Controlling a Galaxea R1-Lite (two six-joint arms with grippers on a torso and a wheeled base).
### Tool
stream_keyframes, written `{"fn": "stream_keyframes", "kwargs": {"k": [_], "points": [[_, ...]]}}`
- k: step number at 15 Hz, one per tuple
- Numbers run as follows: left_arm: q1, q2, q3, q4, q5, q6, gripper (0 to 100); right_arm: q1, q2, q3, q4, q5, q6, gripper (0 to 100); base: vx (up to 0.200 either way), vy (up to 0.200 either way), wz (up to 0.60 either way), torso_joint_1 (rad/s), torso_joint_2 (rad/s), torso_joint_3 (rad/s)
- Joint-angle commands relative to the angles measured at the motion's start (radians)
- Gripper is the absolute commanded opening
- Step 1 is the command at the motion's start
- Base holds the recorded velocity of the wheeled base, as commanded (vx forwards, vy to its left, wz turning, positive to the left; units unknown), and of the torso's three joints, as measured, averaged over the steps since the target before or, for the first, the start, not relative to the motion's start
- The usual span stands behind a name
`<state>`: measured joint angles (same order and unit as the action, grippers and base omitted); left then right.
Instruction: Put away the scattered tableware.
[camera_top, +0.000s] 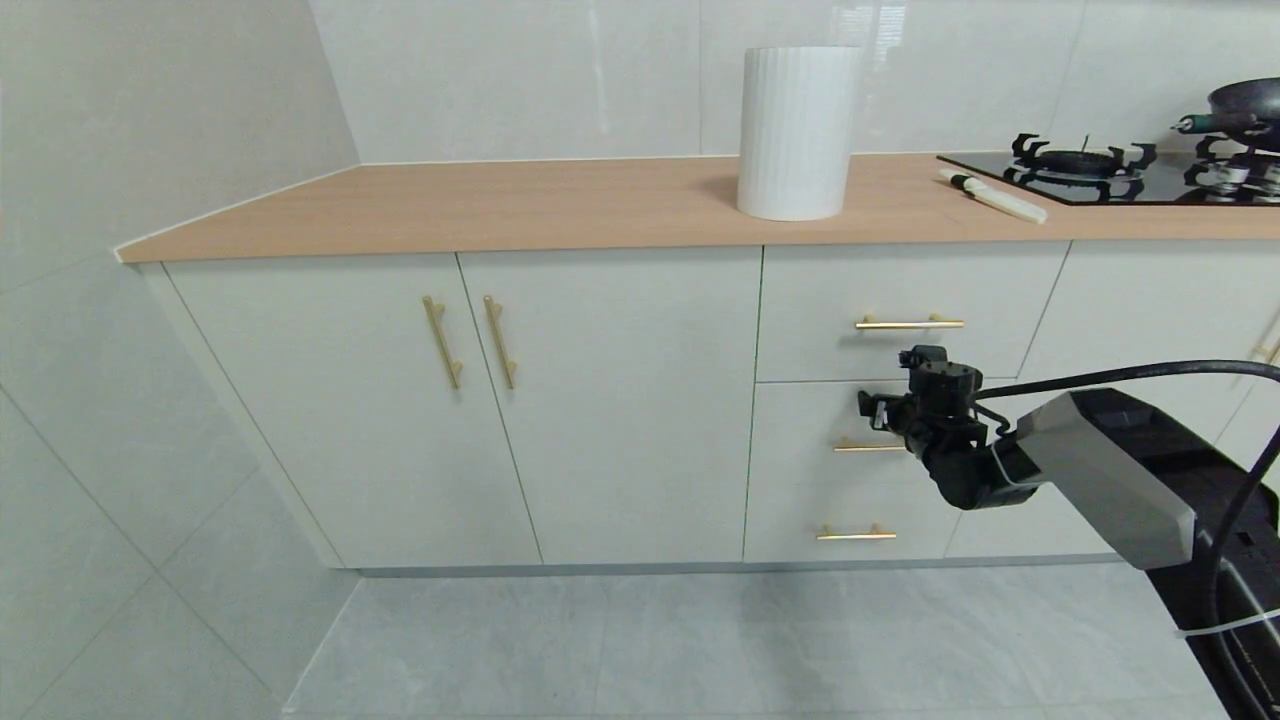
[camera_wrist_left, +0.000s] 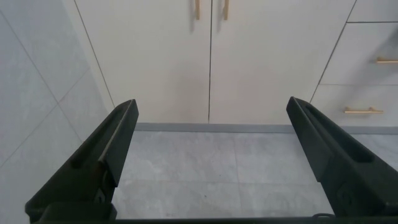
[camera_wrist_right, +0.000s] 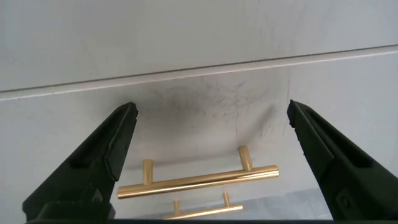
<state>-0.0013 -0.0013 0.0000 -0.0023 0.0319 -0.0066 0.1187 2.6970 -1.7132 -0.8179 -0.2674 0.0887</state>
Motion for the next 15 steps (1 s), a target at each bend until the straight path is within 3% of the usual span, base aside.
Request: {"fn": "stream_keyframes", "kwargs": {"k": [1,5,9,12,15], "points": [[0.000,0.001,0.000,0.001,0.000,0.000,100,-0.001,0.012,-0.008,-0.006,-0.004,0.000,100,0.000,0.000,0.00,0.000,0.00,0.000],[0.000,0.001,0.000,-0.001,0.000,0.000,100,-0.001,0.001,0.001,-0.020,-0.019,0.000,100,0.000,0.000,0.00,0.000,0.00,0.000],[0.000,0.001,0.000,-0.001,0.000,-0.001,100,0.002,-0.398,0.411,-0.058,-0.018,0.002,100,0.000,0.000,0.00,0.000,0.00,0.000],[0.000,0.001,0.000,-0.001,0.000,0.000,100,0.004,-0.626,0.616,-0.056,-0.024,-0.003,100,0.000,0.000,0.00,0.000,0.00,0.000],[0.000,0.001,0.000,-0.001,0.000,0.000,100,0.004,-1.010,0.897,-0.052,-0.038,-0.009,100,0.000,0.000,0.00,0.000,0.00,0.000]]}}
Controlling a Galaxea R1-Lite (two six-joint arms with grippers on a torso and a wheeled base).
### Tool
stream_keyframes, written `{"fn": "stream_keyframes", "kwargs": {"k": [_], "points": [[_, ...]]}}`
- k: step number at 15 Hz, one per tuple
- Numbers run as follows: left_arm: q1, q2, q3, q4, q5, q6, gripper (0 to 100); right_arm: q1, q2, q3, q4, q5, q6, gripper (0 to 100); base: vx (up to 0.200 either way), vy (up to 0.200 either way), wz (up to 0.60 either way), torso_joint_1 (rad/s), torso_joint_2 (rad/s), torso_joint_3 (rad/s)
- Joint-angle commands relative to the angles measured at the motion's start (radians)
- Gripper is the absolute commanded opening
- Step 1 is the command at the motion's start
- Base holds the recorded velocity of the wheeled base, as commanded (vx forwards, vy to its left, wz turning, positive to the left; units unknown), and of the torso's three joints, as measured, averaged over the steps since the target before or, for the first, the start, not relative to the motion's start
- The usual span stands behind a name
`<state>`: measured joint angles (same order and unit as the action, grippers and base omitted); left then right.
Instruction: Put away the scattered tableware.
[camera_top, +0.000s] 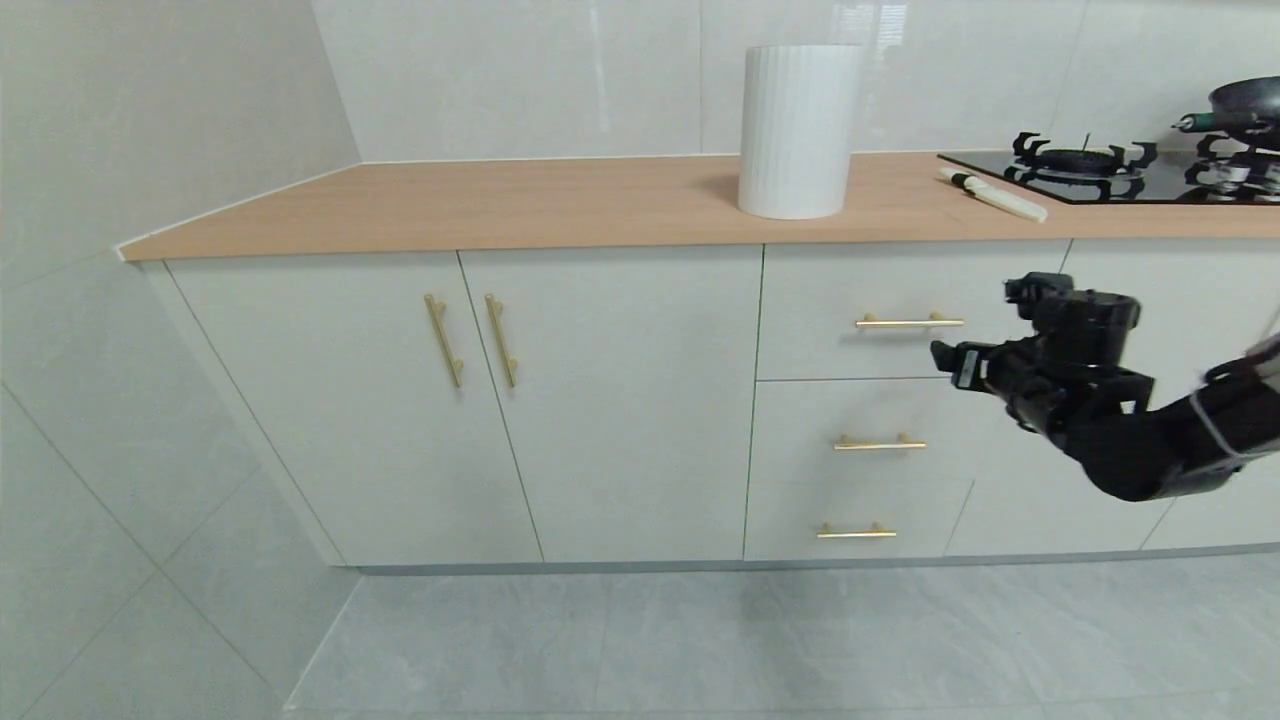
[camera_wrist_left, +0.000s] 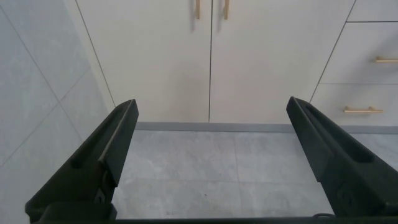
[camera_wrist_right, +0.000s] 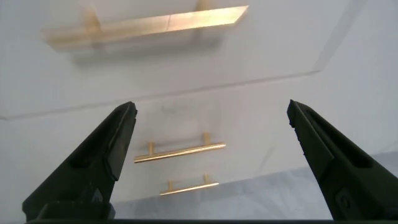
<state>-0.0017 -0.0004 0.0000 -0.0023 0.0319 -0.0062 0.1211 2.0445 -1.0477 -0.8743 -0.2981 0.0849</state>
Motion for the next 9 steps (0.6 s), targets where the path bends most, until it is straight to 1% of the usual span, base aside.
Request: {"fn": "stream_keyframes", "kwargs": {"k": [1,3,4,5,7,8,9], "points": [[0.000,0.000,0.000,-0.001,0.000,0.000,100,0.002,-0.495,0.316,0.018,-0.029,-0.008,100,0.000,0.000,0.00,0.000,0.00,0.000],[0.000,0.000,0.000,-0.001,0.000,-0.001,100,0.000,-0.685,0.423,0.106,-0.111,-0.045,100,0.000,0.000,0.00,0.000,0.00,0.000],[0.000,0.000,0.000,-0.001,0.000,0.000,100,-0.003,-0.909,0.512,0.215,-0.156,-0.065,100,0.000,0.000,0.00,0.000,0.00,0.000],[0.000,0.000,0.000,-0.001,0.000,0.000,100,-0.003,-1.046,0.545,0.305,-0.144,-0.070,100,0.000,0.000,0.00,0.000,0.00,0.000],[0.000,0.000,0.000,-0.001,0.000,0.000,100,-0.003,-1.270,0.546,0.552,-0.156,-0.082,100,0.000,0.000,0.00,0.000,0.00,0.000],[0.000,0.000,0.000,-0.001,0.000,-0.001,100,-0.012,-1.382,0.514,0.750,-0.220,-0.106,100,0.000,0.000,0.00,0.000,0.00,0.000],[0.000,0.000,0.000,0.001,0.000,0.000,100,-0.012,-1.452,0.488,0.857,-0.260,-0.106,100,0.000,0.000,0.00,0.000,0.00,0.000]]}}
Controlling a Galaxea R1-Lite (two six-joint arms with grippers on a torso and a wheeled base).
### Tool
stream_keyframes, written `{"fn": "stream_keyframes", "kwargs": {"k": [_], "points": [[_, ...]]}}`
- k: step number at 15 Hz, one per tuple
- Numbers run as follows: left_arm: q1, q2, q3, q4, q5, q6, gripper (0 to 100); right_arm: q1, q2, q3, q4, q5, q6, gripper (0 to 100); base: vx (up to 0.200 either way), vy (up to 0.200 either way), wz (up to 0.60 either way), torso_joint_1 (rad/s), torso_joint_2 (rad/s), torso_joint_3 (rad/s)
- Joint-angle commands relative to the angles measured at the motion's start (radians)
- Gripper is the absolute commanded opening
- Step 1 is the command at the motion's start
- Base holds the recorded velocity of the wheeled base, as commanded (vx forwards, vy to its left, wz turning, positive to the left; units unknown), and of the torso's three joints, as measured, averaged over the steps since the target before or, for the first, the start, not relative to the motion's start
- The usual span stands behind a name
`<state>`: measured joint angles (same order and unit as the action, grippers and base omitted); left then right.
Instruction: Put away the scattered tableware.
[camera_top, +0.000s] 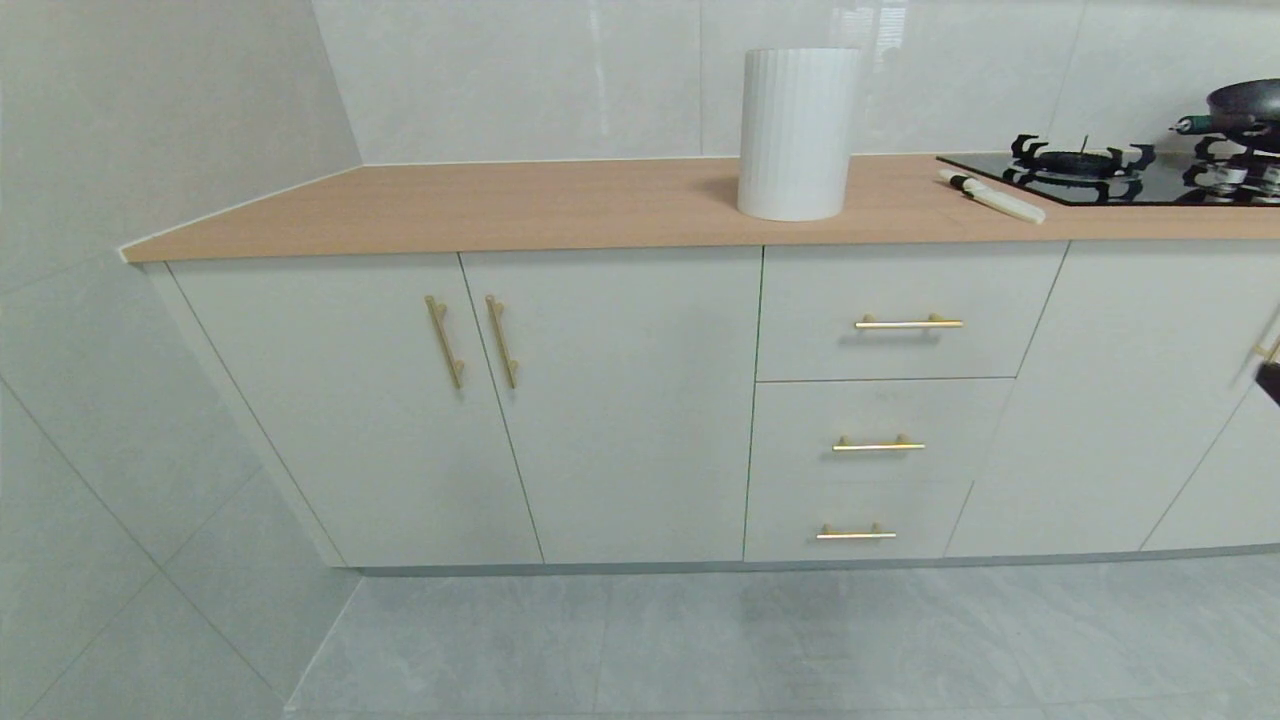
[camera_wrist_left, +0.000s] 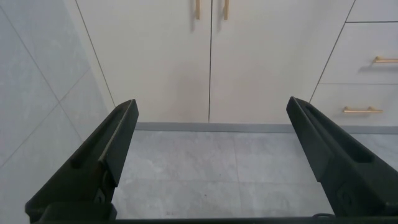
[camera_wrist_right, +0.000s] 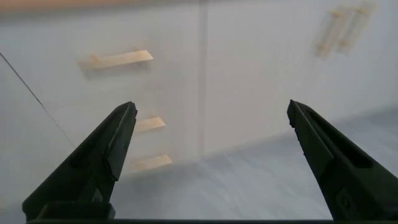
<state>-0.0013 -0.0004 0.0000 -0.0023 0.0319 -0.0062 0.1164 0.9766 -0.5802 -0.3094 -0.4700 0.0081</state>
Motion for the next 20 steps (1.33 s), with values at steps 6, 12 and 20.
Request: {"fn": "stream_keyframes", "kwargs": {"k": [6,12,20], "points": [[0.000,0.000,0.000,0.001,0.000,0.000,100,-0.040,-0.727,0.051,0.527,-0.197,-0.069,100,0.000,0.000,0.00,0.000,0.00,0.000],[0.000,0.000,0.000,0.001,0.000,0.000,100,-0.112,-0.977,0.171,0.592,-0.167,-0.054,100,0.000,0.000,0.00,0.000,0.00,0.000],[-0.002,0.000,0.000,-0.001,0.000,-0.001,100,-0.112,-0.977,0.580,0.230,0.378,-0.020,100,0.000,0.000,0.00,0.000,0.00,0.000]]}}
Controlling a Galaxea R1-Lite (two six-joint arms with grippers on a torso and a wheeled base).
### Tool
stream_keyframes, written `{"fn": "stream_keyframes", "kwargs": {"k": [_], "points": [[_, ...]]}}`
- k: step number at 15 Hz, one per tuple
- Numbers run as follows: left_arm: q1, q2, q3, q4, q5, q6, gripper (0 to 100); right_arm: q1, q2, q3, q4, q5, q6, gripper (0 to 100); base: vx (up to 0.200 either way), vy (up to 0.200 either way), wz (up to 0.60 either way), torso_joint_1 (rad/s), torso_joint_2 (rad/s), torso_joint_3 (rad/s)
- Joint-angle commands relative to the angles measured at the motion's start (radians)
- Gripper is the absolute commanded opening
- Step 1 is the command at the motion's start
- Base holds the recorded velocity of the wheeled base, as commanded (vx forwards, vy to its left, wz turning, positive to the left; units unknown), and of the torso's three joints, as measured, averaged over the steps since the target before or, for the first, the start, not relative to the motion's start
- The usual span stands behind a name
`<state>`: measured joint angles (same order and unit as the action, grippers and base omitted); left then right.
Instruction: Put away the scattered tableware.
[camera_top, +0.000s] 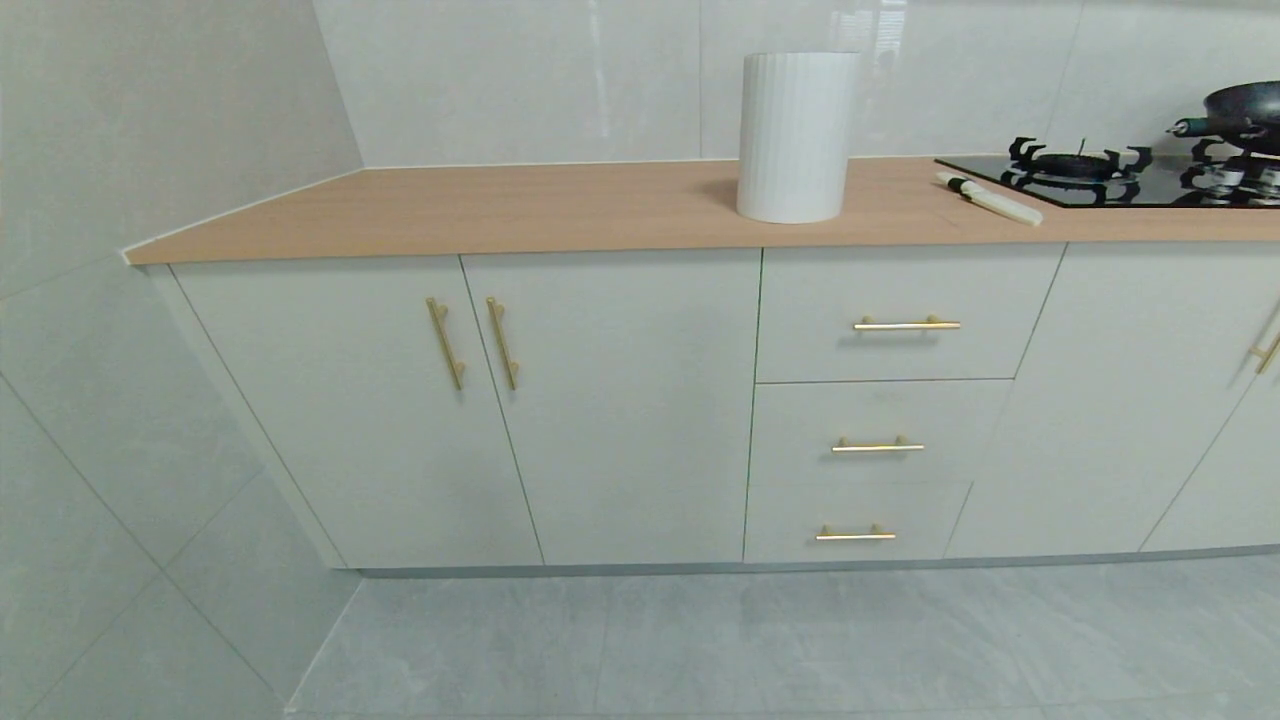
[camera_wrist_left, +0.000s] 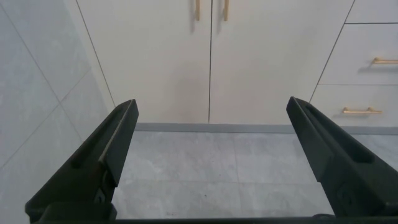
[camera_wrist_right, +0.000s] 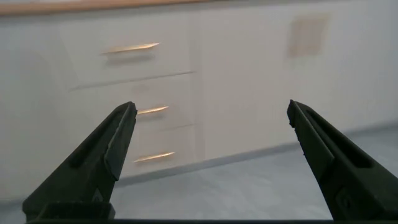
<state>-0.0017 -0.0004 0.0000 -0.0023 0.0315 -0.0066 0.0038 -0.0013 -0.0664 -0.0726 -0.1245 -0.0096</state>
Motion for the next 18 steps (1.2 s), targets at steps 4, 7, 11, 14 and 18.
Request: {"fn": "stream_keyframes", "kwargs": {"k": [4,7,11,14,18], "points": [[0.000,0.000,0.000,-0.001,0.001,0.002,100,0.001,0.003,0.065,0.077,0.092,0.003,100,0.000,0.000,0.00,0.000,0.00,0.000],[0.000,0.000,0.000,-0.001,0.001,0.004,100,-0.001,0.001,0.065,0.077,0.091,0.010,100,0.000,0.000,0.00,0.000,0.00,0.000],[0.000,0.000,0.000,-0.002,0.001,0.002,100,0.001,0.001,0.065,0.076,0.092,0.010,100,0.000,0.000,0.00,0.000,0.00,0.000],[0.000,0.000,0.000,-0.001,0.001,0.000,100,0.001,0.001,0.065,0.076,0.094,0.013,100,0.067,0.000,0.00,-0.001,0.00,0.002],[0.000,0.000,0.000,-0.001,0.001,-0.004,100,0.001,0.001,0.065,0.077,0.094,0.013,100,0.200,0.000,0.00,0.002,0.00,0.002]]}}
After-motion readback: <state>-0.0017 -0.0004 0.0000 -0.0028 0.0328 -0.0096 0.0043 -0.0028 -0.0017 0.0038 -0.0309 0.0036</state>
